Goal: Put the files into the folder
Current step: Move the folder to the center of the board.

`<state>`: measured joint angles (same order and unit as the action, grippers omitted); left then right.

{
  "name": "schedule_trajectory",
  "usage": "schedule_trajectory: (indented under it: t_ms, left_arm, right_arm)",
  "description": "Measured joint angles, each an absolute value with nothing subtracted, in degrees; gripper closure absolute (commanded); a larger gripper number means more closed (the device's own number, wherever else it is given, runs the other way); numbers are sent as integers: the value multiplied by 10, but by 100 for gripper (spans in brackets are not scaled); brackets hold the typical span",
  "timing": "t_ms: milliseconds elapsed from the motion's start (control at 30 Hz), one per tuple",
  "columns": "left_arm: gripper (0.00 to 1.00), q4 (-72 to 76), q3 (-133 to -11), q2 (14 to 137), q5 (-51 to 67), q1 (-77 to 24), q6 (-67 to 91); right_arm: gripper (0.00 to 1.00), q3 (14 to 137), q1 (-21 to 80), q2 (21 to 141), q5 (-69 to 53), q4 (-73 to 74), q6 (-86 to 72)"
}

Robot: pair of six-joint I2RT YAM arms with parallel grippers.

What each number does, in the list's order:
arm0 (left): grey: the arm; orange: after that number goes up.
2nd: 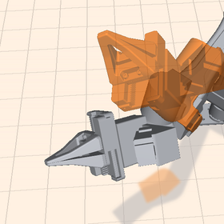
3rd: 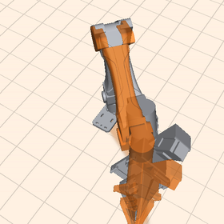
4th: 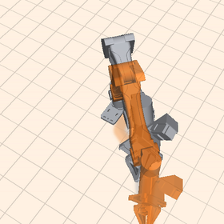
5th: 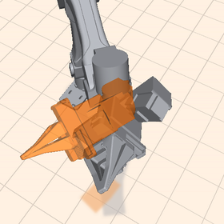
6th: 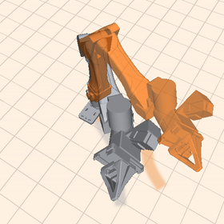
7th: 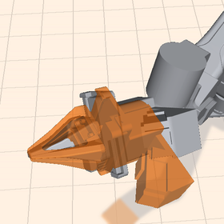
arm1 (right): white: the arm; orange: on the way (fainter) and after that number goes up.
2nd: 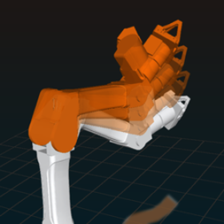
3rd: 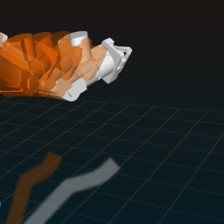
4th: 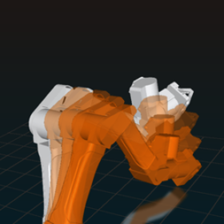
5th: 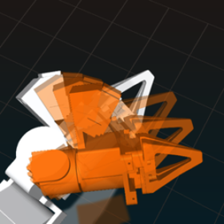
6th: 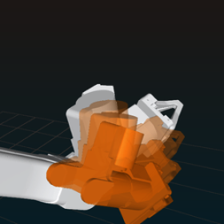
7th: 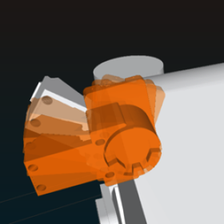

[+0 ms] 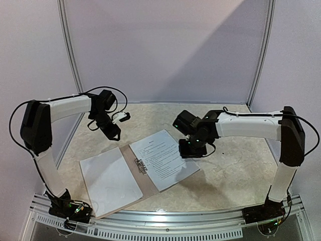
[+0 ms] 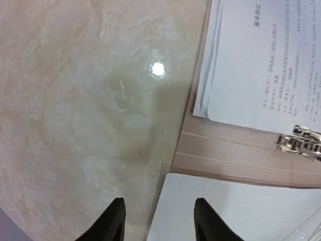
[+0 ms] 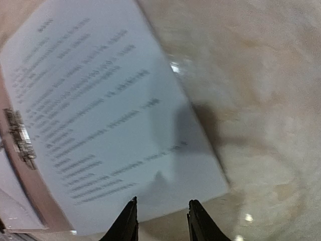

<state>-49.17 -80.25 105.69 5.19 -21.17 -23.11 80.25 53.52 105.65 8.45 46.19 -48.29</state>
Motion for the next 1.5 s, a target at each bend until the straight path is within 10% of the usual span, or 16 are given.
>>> schedule_trajectory:
  t_ms: [267,1500]
  left_arm:
    - [55,-483,-830,1157,-22,-206,-237]
    - [57,-588,-702,1066,-14,-170,-247]
  right_arm:
    - [85,677,492,1025,91,519,-500]
    - [82,601,521,1026,83,317,-469]
